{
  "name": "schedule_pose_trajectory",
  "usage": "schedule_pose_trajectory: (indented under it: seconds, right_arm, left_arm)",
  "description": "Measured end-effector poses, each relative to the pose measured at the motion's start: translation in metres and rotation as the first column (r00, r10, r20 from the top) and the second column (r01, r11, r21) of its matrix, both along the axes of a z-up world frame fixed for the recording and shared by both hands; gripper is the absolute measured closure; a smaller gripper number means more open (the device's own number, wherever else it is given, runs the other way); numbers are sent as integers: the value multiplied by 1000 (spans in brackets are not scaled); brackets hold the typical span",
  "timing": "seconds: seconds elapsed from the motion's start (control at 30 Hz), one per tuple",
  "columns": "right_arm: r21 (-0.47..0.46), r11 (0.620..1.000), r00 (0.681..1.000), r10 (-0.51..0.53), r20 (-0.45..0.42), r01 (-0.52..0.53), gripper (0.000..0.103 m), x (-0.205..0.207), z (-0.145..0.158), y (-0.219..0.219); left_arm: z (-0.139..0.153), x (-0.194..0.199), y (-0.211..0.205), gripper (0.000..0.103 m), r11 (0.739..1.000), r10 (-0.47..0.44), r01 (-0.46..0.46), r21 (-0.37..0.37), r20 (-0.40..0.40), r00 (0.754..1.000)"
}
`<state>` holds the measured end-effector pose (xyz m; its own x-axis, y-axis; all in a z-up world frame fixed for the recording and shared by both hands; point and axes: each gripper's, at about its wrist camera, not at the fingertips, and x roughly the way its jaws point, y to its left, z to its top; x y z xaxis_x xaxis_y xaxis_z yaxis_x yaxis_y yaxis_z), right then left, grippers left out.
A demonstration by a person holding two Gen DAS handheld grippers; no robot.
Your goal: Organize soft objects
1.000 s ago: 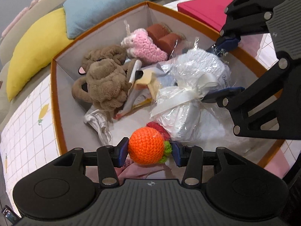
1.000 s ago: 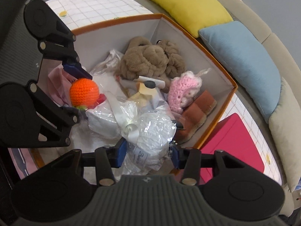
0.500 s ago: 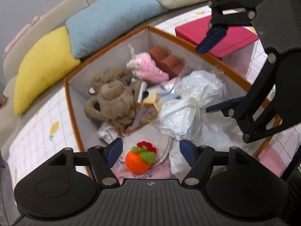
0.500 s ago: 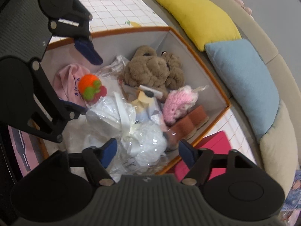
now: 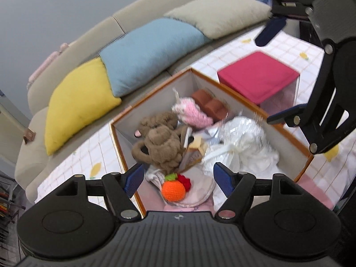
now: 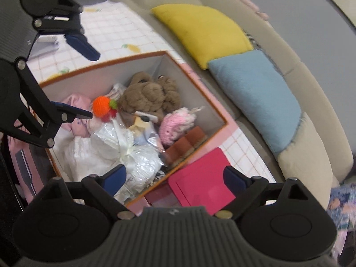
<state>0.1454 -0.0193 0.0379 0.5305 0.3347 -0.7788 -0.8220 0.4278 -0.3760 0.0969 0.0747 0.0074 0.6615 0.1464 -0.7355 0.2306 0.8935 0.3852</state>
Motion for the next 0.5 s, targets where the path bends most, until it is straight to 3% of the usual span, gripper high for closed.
schedule_pose_trajectory:
  seconds: [0.13,0.27,0.4,0.5]
  right_arm:
    - [73,994,997,-78,21,76,10,-9,13,-22]
    - [176,962,977,-212,11,207,7,-18,23,-51]
    - [293,873,918,-395,-43,389,7,-26,23,-82]
    - [386,767,849,-519,-99,513,6,-37,22,-105]
  left_arm:
    - [18,-10,-6,19,999,21,-17,-39,84,996]
    - [36,-24,-11,19,987,57,-29,-161,174,983]
    - [43,-35,-10,19,933,126,-37,-358,228,965]
    - [40,-44,-18,19,906,170,-48,-421,257,952]
